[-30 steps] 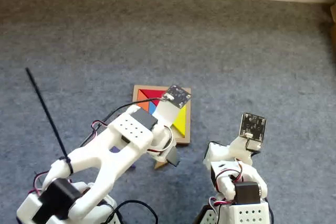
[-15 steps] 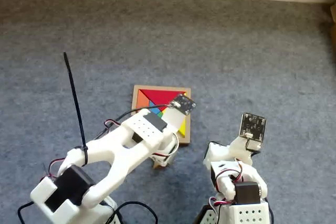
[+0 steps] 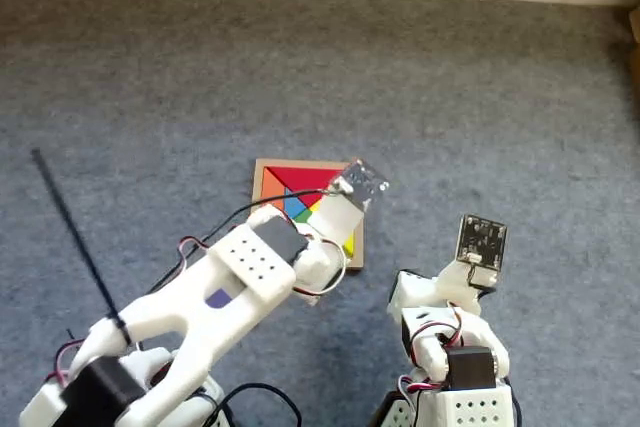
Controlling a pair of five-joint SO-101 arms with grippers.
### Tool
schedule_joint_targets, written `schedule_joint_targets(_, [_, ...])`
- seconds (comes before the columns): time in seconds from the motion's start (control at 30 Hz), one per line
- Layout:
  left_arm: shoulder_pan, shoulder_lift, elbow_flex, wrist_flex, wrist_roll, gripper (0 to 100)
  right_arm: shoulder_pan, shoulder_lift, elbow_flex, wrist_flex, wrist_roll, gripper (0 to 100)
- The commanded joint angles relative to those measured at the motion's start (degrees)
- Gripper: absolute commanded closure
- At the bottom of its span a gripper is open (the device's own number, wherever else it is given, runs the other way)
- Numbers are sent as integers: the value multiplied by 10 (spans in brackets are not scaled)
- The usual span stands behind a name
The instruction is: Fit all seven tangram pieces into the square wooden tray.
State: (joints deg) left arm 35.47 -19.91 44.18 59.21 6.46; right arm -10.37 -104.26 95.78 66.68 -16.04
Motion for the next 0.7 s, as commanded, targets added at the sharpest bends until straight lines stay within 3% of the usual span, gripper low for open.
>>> schedule_joint_targets(0.0, [-22, -46, -8, 1, 1, 912, 7, -8, 90, -21, 4, 991])
schedule_joint_targets(0.17, [-60, -46, -7, 0, 2, 912, 7, -8, 90, -21, 4, 991])
schedule_joint_targets(0.37, [-55, -47, -7, 4, -2, 902, 7, -8, 90, -21, 4, 991])
schedule_joint_targets(0.6, [-34, -48, -8, 50, -18, 639, 7, -8, 90, -21, 4, 991])
schedule_joint_targets(0.67, [-23, -46, -8, 53, -63, 638, 7, -8, 90, -21, 4, 991])
